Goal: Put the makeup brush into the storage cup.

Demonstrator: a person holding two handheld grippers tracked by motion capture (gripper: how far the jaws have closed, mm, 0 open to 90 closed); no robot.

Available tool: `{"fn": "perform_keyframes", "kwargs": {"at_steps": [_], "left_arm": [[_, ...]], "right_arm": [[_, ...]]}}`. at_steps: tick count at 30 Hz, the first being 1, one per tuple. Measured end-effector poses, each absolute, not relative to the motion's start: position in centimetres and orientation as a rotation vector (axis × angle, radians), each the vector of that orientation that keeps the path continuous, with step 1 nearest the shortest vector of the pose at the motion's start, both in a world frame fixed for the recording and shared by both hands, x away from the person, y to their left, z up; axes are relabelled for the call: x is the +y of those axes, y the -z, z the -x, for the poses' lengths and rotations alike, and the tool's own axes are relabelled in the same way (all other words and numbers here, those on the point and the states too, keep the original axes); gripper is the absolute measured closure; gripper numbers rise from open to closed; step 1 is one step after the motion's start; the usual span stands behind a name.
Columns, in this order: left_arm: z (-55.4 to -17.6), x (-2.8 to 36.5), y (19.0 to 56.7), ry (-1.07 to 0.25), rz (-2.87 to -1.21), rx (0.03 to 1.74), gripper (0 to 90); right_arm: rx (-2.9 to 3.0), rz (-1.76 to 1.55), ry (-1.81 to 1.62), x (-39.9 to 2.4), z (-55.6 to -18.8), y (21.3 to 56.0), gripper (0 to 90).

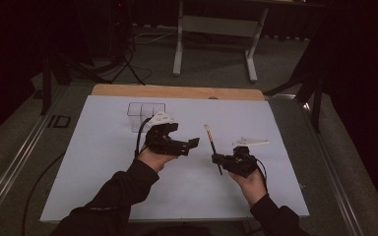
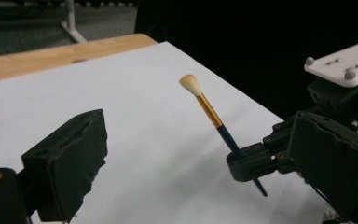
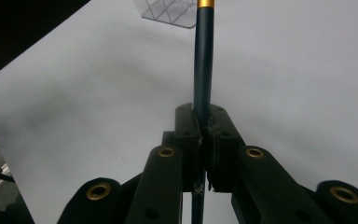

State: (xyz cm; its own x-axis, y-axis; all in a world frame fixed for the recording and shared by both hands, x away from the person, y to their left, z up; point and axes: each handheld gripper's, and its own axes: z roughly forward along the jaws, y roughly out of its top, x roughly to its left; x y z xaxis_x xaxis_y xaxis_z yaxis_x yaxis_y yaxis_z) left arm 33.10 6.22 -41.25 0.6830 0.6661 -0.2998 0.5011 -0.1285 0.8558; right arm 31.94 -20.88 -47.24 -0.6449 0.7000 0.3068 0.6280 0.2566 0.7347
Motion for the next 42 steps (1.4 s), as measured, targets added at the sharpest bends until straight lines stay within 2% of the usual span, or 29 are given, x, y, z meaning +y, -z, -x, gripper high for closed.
{"fn": "perform_keyframes", "kwargs": {"at_steps": [2,8,11,18,26,28,36,42], "left_arm": [[-33.5,5.5,41.2,-0.141,-1.789,1.006,8.2],[-33.8,4.0,41.6,-0.112,-1.809,1.097,9.2],[-34.3,3.2,41.9,-0.034,-1.773,1.151,12.4],[-34.6,1.9,42.2,-0.013,-1.753,1.2,17.9],[-35.3,0.7,43.1,0.022,-1.705,1.269,37.5],[-35.4,0.4,43.3,0.022,-1.696,1.271,39.0],[-35.9,-0.2,44.7,0.117,-1.63,1.316,58.7],[-36.0,-0.2,44.9,0.119,-1.599,1.341,74.6]], "right_arm": [[2.418,-1.281,-1.354,-20.9,-31.9,47.2,84.3],[2.421,-1.27,-1.354,-20.8,-31.9,47.2,84.4],[2.424,-1.266,-1.351,-20.8,-31.9,47.2,84.4],[2.425,-1.262,-1.351,-20.7,-31.9,47.2,84.3],[2.425,-1.251,-1.347,-20.6,-31.9,47.1,84.4],[2.426,-1.249,-1.344,-20.6,-31.9,47.1,84.3],[2.436,-1.25,-1.341,-20.6,-31.9,47.2,84.4],[2.44,-1.258,-1.332,-20.5,-32.0,47.3,84.3]]}}
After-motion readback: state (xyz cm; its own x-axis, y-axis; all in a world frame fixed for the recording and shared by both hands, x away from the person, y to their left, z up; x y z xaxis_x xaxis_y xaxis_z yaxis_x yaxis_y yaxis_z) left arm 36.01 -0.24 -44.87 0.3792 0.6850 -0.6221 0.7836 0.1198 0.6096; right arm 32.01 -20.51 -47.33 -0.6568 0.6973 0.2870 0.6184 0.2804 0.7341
